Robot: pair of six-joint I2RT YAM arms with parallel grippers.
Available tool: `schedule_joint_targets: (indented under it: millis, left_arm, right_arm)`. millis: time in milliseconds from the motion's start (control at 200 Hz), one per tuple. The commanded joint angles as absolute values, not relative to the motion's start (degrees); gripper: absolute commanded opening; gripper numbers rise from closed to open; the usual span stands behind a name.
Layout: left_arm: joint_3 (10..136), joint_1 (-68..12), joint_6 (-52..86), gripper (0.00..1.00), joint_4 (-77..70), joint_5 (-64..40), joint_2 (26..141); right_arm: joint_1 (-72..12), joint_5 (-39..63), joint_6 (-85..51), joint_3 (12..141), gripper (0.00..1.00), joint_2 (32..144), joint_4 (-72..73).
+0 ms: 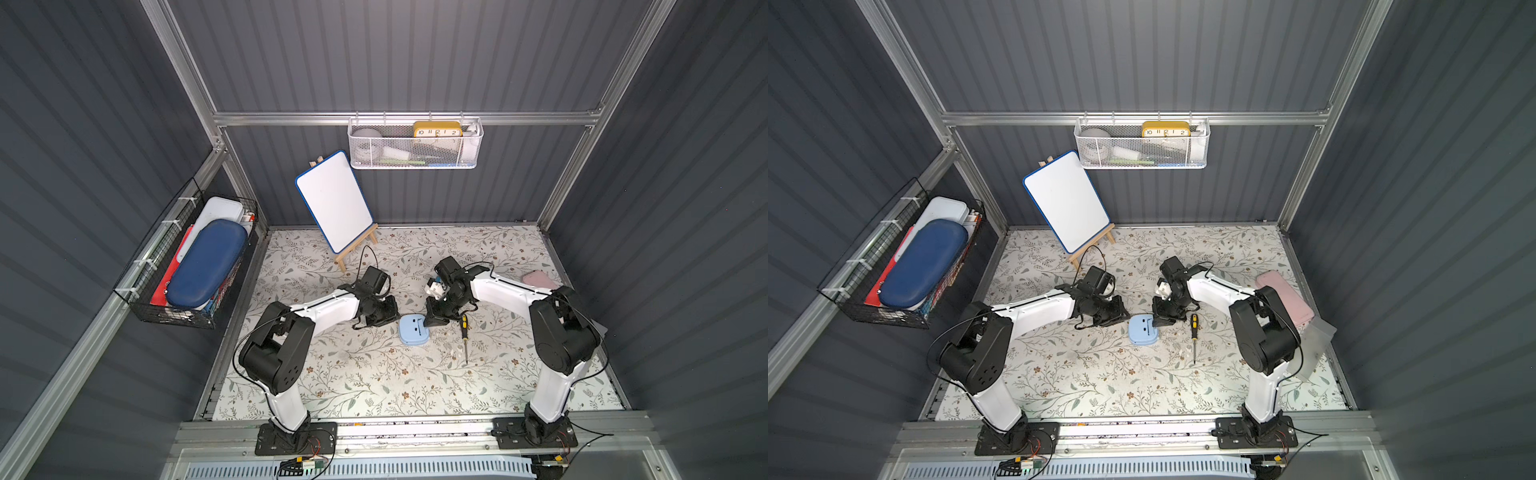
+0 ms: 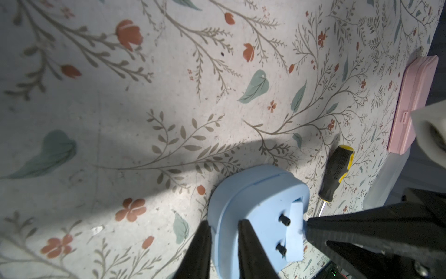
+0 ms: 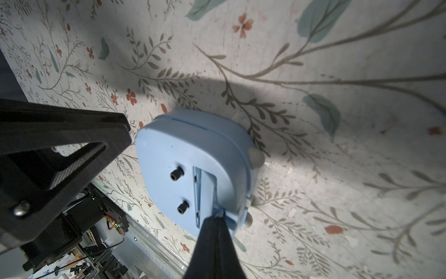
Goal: Remove the battery from the alarm
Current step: Install the cover on the alarm.
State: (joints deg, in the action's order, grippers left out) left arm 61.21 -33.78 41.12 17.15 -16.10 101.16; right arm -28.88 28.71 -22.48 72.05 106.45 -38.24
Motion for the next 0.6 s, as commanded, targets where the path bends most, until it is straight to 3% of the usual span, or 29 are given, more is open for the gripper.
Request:
schedule_joint_targets:
  millis: [0, 595]
  left_arm:
    - [60.29, -34.01, 41.66, 0.26, 17.07, -16.88, 99.84]
    - [60.74, -34.19, 41.84, 0.26, 17.18, -16.91, 100.07]
  right_arm:
    - [-29.11, 28.25, -22.94, 71.72, 0.00, 105.91, -37.96]
    - [-29.01, 26.71, -23.46, 69.27, 0.00, 101.82, -36.30]
